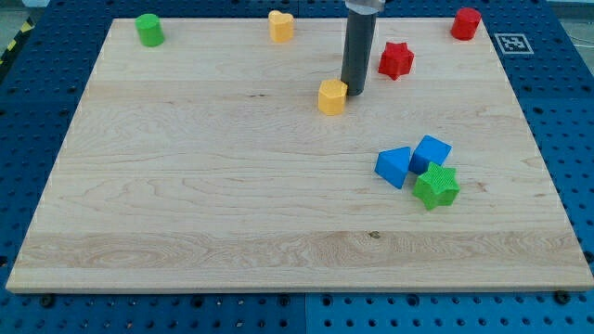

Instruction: Move the yellow hexagon towards the center left of the board

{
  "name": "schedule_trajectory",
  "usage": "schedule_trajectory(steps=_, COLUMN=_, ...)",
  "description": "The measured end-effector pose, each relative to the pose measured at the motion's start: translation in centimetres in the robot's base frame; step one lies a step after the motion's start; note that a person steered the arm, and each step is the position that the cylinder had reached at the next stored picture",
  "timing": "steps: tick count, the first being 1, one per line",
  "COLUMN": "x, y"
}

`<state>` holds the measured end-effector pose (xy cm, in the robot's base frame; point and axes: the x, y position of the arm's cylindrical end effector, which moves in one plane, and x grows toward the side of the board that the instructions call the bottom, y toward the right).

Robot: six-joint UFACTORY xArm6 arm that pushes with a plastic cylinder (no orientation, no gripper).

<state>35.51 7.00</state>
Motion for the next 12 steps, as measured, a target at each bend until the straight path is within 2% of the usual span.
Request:
schedule_trajectory(steps=2, x=2.8, y=-0.1)
schedule_trajectory(steps=5, x=3.2, y=-0.6)
schedule_trajectory(steps=7, x=3.2, y=-4.9)
schedule_trajectory(steps=12, x=4.7, y=-10.4)
